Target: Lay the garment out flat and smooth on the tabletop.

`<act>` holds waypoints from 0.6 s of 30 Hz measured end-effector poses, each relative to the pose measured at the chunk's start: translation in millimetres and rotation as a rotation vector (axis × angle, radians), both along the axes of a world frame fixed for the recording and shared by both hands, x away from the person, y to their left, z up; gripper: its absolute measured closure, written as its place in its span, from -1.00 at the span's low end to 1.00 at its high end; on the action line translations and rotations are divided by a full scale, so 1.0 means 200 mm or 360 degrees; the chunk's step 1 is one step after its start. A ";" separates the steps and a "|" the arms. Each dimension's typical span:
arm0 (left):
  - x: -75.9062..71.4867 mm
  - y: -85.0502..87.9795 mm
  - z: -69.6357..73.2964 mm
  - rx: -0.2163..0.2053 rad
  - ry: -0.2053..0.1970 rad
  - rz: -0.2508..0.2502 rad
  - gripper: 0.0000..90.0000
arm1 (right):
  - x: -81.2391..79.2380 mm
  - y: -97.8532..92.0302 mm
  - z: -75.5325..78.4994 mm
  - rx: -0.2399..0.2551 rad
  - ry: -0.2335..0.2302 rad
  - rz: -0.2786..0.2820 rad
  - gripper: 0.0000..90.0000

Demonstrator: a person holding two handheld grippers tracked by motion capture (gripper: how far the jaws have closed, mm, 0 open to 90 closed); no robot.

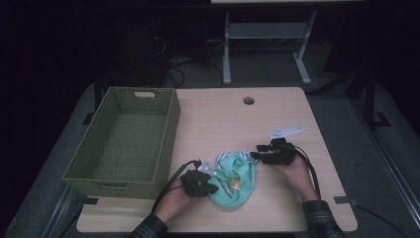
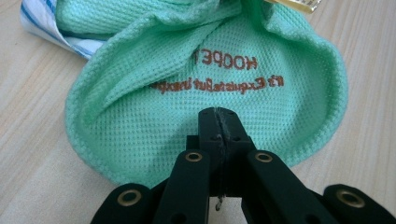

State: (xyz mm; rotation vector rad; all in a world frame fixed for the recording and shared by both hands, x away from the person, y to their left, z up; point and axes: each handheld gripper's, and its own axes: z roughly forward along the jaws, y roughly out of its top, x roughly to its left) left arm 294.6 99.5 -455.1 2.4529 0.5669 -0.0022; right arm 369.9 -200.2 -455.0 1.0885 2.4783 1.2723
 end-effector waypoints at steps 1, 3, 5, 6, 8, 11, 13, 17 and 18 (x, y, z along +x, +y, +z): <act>0.00 0.00 0.00 -0.0004 0.0000 0.0005 0.98 | 0.00 0.01 -0.01 -0.0005 0.0014 0.0011 0.20; 0.00 0.00 0.00 -0.0003 0.0000 0.0005 0.98 | 0.01 0.04 -0.03 -0.0023 0.0041 0.0028 0.18; 0.00 0.00 0.00 0.0003 0.0000 -0.0004 0.98 | 0.01 0.05 -0.05 -0.0039 0.0056 0.0038 0.18; 0.00 0.00 0.00 0.0007 0.0000 -0.0009 0.98 | 0.01 0.06 -0.06 -0.0043 0.0066 0.0042 0.19; 0.00 0.00 0.00 0.0007 0.0000 -0.0009 0.98 | 0.01 0.08 -0.08 -0.0073 0.0072 0.0051 0.19; 0.00 0.00 0.00 -0.0005 0.0001 0.0006 0.98 | 0.00 0.09 -0.09 -0.0111 0.0042 0.0063 0.35; 0.00 0.00 0.00 -0.0005 0.0002 0.0007 0.98 | 0.00 0.10 -0.09 -0.0131 0.0027 0.0071 0.49; 0.00 0.00 0.00 -0.0002 0.0002 0.0009 0.98 | -0.01 0.10 -0.09 -0.0164 0.0011 0.0079 0.78; 0.00 0.00 0.00 0.0000 0.0002 0.0010 0.98 | -0.01 0.10 -0.09 -0.0162 0.0015 0.0078 0.80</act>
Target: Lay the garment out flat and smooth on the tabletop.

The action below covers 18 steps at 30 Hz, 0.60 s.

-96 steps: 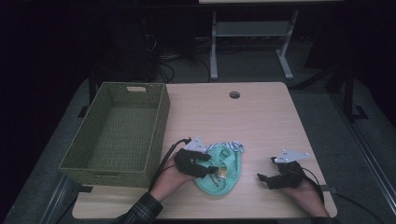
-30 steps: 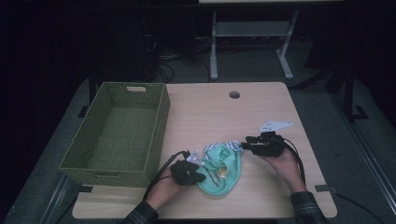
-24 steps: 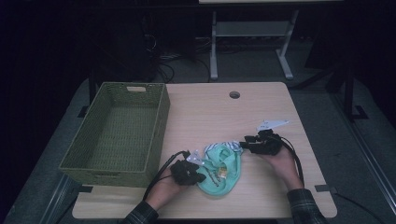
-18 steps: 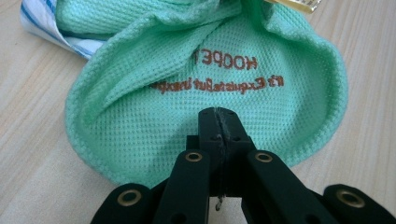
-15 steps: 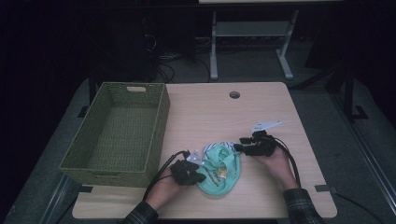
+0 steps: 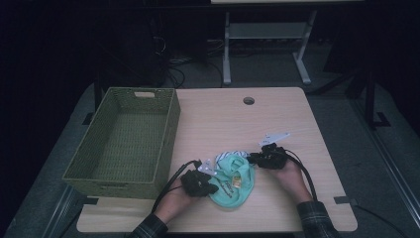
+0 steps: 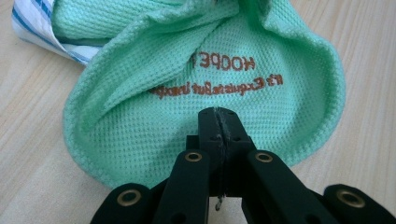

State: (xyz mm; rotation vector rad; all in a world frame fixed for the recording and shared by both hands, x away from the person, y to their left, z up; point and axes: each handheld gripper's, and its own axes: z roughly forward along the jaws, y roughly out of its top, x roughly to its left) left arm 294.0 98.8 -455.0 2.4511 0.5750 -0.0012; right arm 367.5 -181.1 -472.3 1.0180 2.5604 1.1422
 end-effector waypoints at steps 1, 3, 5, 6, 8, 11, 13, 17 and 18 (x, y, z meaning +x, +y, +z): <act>0.00 0.00 0.00 0.0002 -0.0002 -0.0004 0.98 | 0.00 0.00 0.00 0.0004 0.0001 -0.0006 0.82; 0.00 0.00 0.00 0.0002 0.0001 -0.0001 0.98 | 0.00 0.00 0.01 -0.0008 -0.0008 -0.0009 0.84; 0.00 0.00 0.00 0.0002 0.0002 -0.0001 0.98 | -0.01 0.00 0.02 -0.0004 -0.0023 -0.0017 0.85; 0.00 0.00 0.00 0.0002 0.0001 0.0000 0.98 | -0.01 -0.01 0.03 0.0000 -0.0031 -0.0022 0.85; 0.00 0.00 0.00 0.0003 0.0001 0.0001 0.98 | -0.02 -0.02 0.05 0.0009 -0.0043 -0.0039 0.85; 0.00 0.00 0.00 0.0012 0.0001 -0.0009 0.98 | -0.02 -0.06 0.07 0.0016 -0.0064 -0.0072 0.85; 0.00 0.00 0.00 -0.0009 0.0008 0.0013 0.98 | -0.02 -0.09 0.08 0.0018 -0.0072 -0.0092 0.85; 0.00 0.00 0.00 -0.0005 0.0005 0.0013 0.98 | -0.02 -0.15 0.09 0.0021 -0.0071 -0.0146 0.85; 0.00 0.00 0.00 -0.0005 0.0005 0.0013 0.98 | -0.02 -0.17 0.09 0.0027 -0.0068 -0.0164 0.85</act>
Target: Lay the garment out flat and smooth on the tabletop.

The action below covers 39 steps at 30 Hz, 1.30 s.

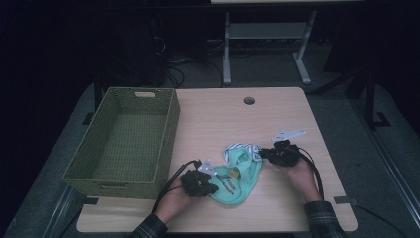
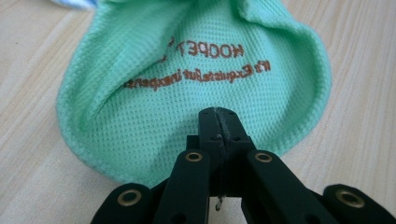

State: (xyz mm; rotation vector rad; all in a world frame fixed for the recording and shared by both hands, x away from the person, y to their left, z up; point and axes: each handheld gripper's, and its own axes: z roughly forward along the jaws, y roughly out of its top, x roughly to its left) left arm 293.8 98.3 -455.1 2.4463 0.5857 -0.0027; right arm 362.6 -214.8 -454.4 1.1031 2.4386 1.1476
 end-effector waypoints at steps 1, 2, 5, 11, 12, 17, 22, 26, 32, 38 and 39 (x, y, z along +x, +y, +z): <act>0.00 0.00 0.00 -0.0001 0.0001 0.0001 0.98 | 0.00 -0.02 0.00 0.0005 -0.0010 -0.0009 0.85; 0.00 0.00 0.00 0.0006 -0.0001 -0.0007 0.98 | 0.00 -0.03 0.01 0.0007 -0.0007 -0.0025 0.85; 0.00 0.00 0.00 0.0007 -0.0004 -0.0008 0.98 | 0.00 -0.07 0.00 0.0000 -0.0012 -0.0052 0.85; 0.00 0.00 0.00 0.0010 -0.0008 -0.0010 0.99 | -0.01 -0.14 -0.02 -0.0012 0.0079 -0.0119 0.85; 0.00 0.00 0.00 0.0010 -0.0007 -0.0009 0.98 | -0.01 -0.14 -0.03 -0.0011 0.0085 -0.0122 0.85; 0.00 0.00 0.00 0.0015 -0.0009 -0.0012 0.98 | -0.03 -0.16 -0.02 0.0031 0.0065 -0.0118 0.75; 0.00 0.00 0.01 0.0036 -0.0008 -0.0023 0.98 | -0.03 -0.19 0.05 0.0099 0.0011 -0.0111 0.62; 0.00 0.00 0.00 0.0022 -0.0009 -0.0008 0.98 | -0.02 -0.16 0.07 0.0099 0.0000 -0.0092 0.54; 0.00 0.00 0.00 0.0021 -0.0008 -0.0011 0.98 | 0.03 -0.10 0.11 0.0114 -0.0008 -0.0056 0.46; 0.00 0.00 0.00 0.0024 -0.0009 -0.0010 0.98 | 0.09 -0.02 0.14 0.0084 -0.0005 -0.0012 0.46; 0.00 0.00 0.00 0.0027 -0.0012 -0.0012 0.98 | 0.10 0.00 0.15 0.0073 -0.0011 0.0004 0.47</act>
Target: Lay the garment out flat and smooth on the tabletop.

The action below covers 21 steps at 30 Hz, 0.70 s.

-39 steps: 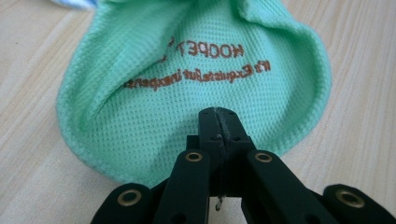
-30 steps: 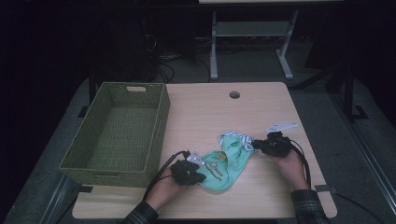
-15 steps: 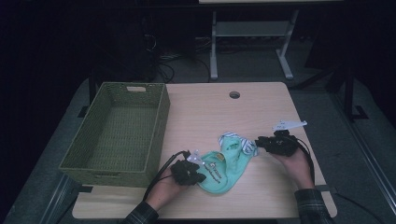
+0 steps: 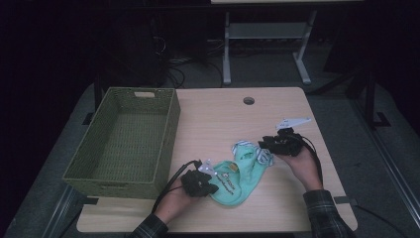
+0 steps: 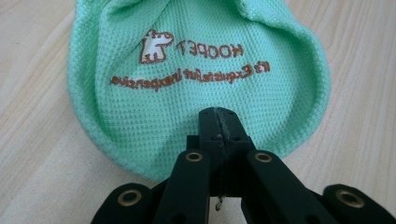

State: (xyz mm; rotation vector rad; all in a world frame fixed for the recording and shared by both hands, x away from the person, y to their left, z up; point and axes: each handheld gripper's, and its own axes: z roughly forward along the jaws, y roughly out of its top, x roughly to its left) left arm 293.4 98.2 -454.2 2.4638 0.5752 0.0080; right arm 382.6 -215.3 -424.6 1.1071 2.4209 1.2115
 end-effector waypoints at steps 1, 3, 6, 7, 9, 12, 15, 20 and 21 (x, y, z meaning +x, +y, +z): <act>0.00 0.00 0.00 0.0006 -0.0004 -0.0006 0.98 | 0.01 0.01 0.01 -0.0008 -0.0005 0.0010 0.48; 0.00 0.00 0.00 0.0016 -0.0006 -0.0014 0.98 | 0.02 0.04 0.01 -0.0023 -0.0019 0.0030 0.50; 0.00 0.00 0.00 0.0010 -0.0012 -0.0014 0.99 | 0.04 0.09 0.02 -0.0045 -0.0016 0.0062 0.52; 0.00 0.00 0.00 0.0008 -0.0017 -0.0015 0.99 | 0.04 0.11 0.03 -0.0041 -0.0008 0.0066 0.52; 0.00 0.00 0.00 0.0007 -0.0020 -0.0015 0.98 | 0.06 0.13 0.03 -0.0043 -0.0004 0.0081 0.54; 0.00 0.00 0.00 0.0005 -0.0017 -0.0009 0.98 | 0.07 0.18 0.01 -0.0054 -0.0008 0.0122 0.57; 0.00 0.00 0.00 0.0005 -0.0012 -0.0001 0.98 | 0.08 0.24 0.00 -0.0059 0.0005 0.0151 0.58; 0.00 0.00 0.00 0.0003 -0.0010 0.0003 0.98 | 0.10 0.31 -0.02 -0.0089 0.0020 0.0178 0.58; 0.00 0.00 0.00 0.0002 -0.0012 0.0002 0.98 | 0.10 0.32 -0.03 -0.0107 0.0023 0.0190 0.58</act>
